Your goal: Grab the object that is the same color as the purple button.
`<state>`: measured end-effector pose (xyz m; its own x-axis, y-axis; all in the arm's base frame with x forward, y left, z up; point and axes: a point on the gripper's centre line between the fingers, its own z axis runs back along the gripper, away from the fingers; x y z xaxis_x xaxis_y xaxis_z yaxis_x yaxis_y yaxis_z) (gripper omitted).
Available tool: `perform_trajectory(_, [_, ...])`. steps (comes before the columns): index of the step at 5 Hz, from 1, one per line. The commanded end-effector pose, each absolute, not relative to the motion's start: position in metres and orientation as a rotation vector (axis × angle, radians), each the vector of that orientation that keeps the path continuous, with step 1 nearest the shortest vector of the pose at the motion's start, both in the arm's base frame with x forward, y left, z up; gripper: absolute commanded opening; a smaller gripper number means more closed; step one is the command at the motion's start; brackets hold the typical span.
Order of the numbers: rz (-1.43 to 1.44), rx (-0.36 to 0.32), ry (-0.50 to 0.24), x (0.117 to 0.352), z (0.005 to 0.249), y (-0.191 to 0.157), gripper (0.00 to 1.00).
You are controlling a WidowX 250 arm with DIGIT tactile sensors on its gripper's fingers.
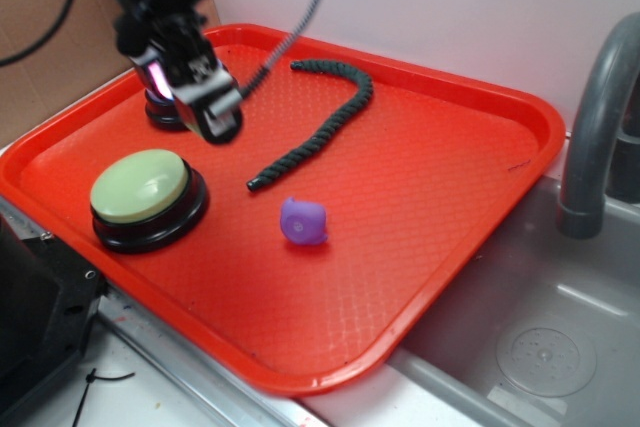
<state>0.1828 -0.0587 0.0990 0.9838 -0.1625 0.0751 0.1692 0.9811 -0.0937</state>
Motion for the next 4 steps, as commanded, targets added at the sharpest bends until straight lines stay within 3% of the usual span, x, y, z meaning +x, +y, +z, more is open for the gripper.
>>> perform_trajectory(1, [-0.258,-0.123,-0.075,0.194,0.067,-0.087,1.00])
perform_trajectory(4, [-0.285,-0.083,-0.060,0.199,0.041,-0.106,1.00])
